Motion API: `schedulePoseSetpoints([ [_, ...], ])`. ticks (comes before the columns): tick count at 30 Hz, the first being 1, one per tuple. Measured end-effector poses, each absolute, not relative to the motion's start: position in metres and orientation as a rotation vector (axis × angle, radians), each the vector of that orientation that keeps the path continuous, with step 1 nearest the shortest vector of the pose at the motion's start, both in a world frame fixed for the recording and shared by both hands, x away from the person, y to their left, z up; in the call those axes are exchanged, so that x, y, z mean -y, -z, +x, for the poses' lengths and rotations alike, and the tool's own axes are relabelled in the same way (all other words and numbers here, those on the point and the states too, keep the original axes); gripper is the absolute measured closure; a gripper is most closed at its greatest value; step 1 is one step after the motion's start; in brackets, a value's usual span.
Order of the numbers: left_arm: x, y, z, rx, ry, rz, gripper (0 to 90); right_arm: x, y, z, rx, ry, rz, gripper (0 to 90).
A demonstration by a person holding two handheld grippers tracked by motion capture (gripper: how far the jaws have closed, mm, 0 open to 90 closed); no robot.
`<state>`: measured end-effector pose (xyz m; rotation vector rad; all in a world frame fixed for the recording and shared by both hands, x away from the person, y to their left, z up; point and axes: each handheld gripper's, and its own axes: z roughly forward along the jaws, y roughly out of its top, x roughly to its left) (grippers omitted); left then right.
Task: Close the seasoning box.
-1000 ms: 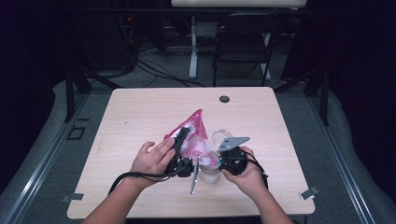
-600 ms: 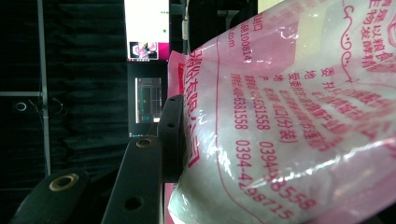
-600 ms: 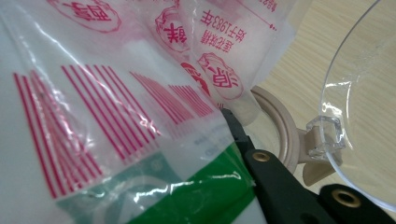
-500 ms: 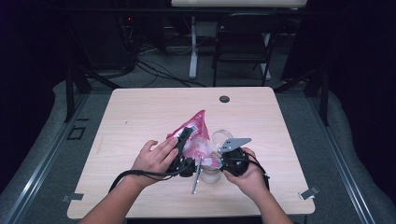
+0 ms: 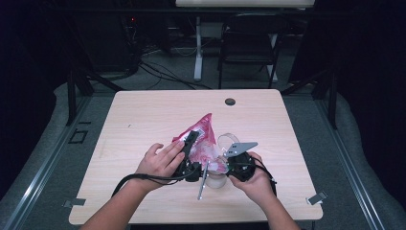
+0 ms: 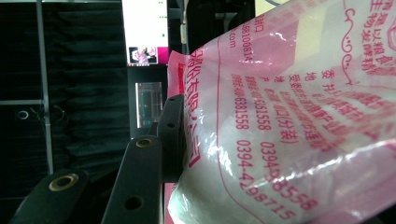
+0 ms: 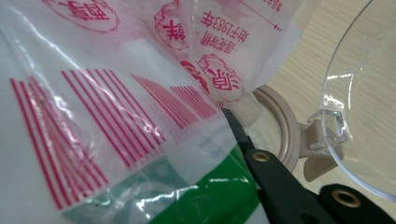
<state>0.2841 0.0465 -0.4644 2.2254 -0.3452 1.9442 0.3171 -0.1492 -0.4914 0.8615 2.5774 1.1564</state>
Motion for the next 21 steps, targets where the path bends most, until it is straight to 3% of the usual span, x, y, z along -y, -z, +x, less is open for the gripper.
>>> schedulePoseSetpoints([
  [21,-0.0445,0.4627,0.2837,0.372,-1.944,2.212,64.8,0.1463,0.4931,0.3173,-2.589,-1.147,0.854,90.0],
])
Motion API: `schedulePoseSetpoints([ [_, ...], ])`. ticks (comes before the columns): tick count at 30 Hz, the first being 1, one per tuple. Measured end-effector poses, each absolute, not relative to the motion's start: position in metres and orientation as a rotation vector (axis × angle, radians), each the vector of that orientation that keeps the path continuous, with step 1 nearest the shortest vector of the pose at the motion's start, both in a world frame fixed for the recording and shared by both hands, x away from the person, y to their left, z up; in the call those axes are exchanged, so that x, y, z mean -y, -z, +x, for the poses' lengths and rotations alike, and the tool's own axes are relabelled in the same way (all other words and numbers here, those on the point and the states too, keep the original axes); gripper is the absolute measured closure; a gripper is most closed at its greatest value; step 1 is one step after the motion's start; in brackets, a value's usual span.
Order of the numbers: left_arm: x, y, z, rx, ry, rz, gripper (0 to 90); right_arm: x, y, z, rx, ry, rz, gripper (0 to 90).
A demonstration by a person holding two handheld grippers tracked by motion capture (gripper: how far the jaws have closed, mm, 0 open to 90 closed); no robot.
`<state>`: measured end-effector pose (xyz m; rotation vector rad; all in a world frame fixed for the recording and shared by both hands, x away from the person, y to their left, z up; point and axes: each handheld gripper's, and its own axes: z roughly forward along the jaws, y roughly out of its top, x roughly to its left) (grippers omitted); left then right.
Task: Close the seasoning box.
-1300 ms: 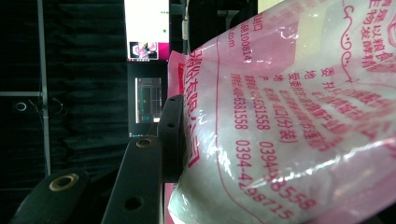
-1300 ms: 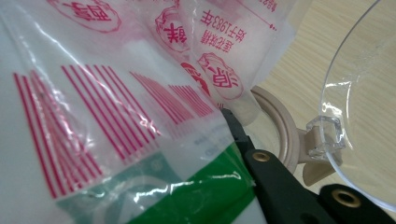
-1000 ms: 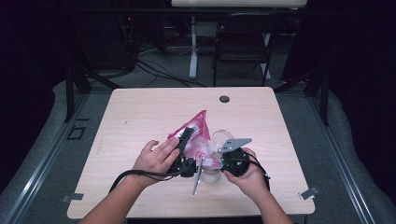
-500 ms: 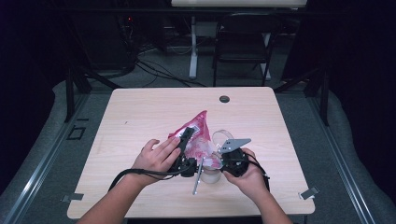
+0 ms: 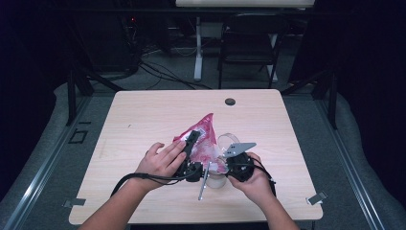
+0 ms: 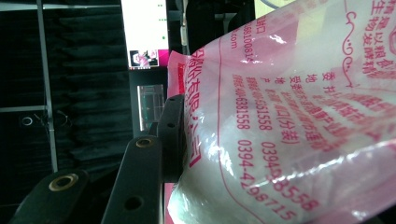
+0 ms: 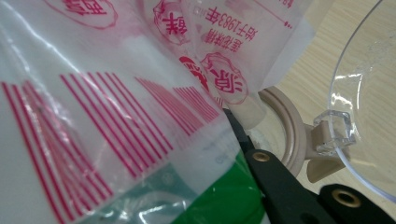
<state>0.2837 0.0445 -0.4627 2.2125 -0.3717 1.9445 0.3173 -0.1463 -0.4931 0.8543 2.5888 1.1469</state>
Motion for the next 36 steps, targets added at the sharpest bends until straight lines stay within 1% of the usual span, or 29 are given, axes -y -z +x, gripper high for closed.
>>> schedulePoseSetpoints([
  [12,-0.0438,0.4612,0.2820,0.391,-1.970,2.204,64.5,0.1463,0.4931,0.3178,-2.587,-1.145,0.853,90.0],
  [22,-0.0452,0.4628,0.2829,0.366,-1.946,2.226,64.4,0.1465,0.4930,0.3179,-2.587,-1.137,0.851,90.0],
  [23,-0.0454,0.4624,0.2837,0.386,-1.955,2.214,64.4,0.1465,0.4930,0.3179,-2.587,-1.136,0.851,90.0],
  [29,-0.0471,0.4627,0.2841,0.357,-1.943,2.238,64.7,0.1459,0.4929,0.3174,-2.585,-1.131,0.849,90.0],
  [36,-0.0497,0.4643,0.2866,0.348,-1.937,2.226,65.2,0.1458,0.4913,0.3162,-2.575,-1.124,0.841,90.0],
])
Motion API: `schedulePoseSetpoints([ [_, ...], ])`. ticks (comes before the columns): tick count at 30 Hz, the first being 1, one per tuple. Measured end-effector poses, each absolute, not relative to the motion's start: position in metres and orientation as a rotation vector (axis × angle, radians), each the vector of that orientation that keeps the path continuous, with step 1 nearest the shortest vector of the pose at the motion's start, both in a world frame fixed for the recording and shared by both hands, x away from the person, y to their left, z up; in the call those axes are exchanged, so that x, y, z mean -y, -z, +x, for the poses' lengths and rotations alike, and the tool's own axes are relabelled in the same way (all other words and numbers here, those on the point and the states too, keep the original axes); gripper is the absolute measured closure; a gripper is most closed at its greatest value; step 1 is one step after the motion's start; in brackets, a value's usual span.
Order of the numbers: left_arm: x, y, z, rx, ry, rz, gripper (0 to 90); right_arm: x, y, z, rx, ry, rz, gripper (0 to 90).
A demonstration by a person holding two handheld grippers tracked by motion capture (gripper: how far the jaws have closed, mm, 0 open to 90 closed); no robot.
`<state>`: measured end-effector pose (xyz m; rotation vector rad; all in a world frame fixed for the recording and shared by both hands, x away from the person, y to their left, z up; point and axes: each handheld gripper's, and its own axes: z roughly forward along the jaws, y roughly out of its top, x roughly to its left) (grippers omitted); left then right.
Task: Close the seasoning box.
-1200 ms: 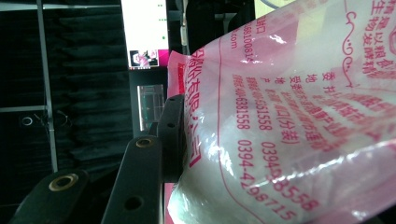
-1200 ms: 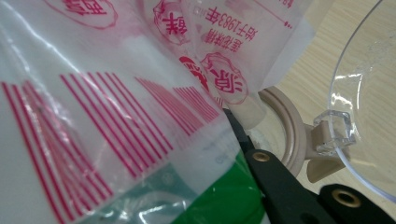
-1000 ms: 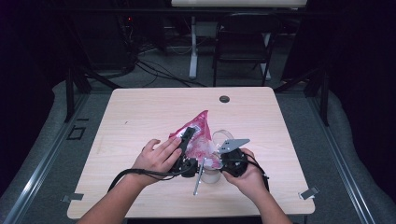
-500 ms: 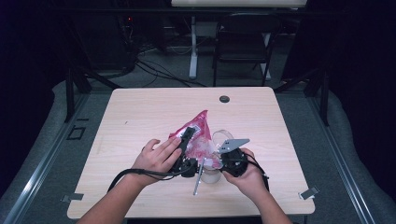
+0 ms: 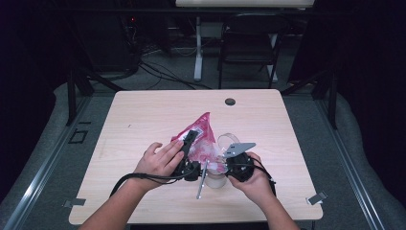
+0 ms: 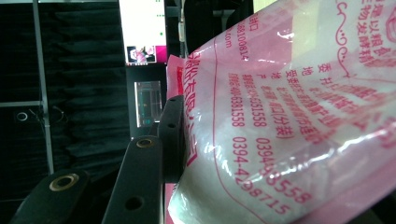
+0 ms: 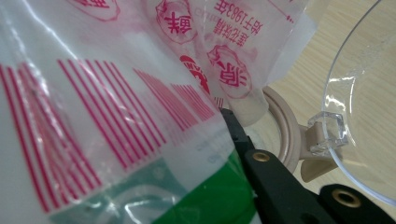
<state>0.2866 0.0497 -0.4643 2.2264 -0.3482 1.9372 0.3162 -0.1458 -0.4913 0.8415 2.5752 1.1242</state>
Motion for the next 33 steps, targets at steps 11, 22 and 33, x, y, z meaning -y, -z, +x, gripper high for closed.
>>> schedulePoseSetpoints([
  [11,-0.0559,0.4664,0.2883,0.314,-1.923,2.254,65.6,0.1454,0.4895,0.3151,-2.570,-1.122,0.831,90.0],
  [22,-0.0571,0.4684,0.2896,0.299,-1.908,2.248,65.5,0.1456,0.4898,0.3152,-2.568,-1.126,0.838,90.0],
  [33,-0.0578,0.4665,0.2889,0.311,-1.923,2.251,64.8,0.1451,0.4898,0.3154,-2.572,-1.125,0.829,90.0],
])
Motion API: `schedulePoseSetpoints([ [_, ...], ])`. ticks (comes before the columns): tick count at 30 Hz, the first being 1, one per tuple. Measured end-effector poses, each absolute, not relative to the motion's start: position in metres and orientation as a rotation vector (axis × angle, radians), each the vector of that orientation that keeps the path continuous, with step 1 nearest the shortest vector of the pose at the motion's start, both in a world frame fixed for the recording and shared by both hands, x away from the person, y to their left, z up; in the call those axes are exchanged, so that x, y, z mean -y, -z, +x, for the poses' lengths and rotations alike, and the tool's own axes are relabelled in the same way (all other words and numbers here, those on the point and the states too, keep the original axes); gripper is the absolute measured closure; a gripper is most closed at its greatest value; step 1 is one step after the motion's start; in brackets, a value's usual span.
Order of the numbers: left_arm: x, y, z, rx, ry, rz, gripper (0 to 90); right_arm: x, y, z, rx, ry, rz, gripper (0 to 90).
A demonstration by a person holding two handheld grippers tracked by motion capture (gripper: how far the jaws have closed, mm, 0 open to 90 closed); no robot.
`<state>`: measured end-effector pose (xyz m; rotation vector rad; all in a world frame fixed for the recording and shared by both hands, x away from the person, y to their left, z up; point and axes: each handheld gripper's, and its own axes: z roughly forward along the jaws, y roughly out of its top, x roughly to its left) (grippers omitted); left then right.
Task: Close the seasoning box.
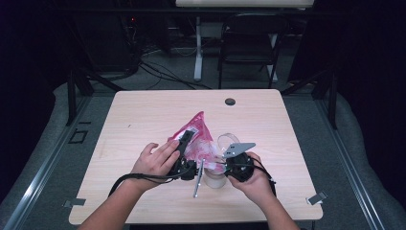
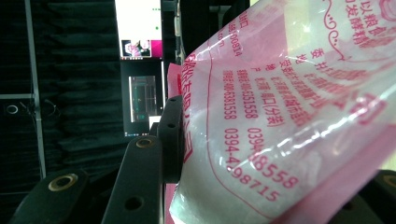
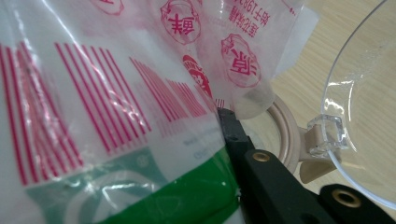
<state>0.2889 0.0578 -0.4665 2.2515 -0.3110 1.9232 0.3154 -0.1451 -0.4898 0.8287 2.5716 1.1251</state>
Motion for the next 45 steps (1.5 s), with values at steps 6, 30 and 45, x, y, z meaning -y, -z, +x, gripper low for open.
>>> schedulePoseSetpoints([
  [6,-0.058,0.467,0.289,0.298,-1.911,2.264,64.8,0.145,0.490,0.315,-2.570,-1.123,0.829,90.0],
  [30,-0.067,0.475,0.291,0.231,-1.877,2.282,64.8,0.143,0.490,0.315,-2.563,-1.114,0.833,90.0],
  [45,-0.075,0.486,0.292,0.155,-1.834,2.288,64.8,0.143,0.490,0.315,-2.567,-1.098,0.820,90.0],
])
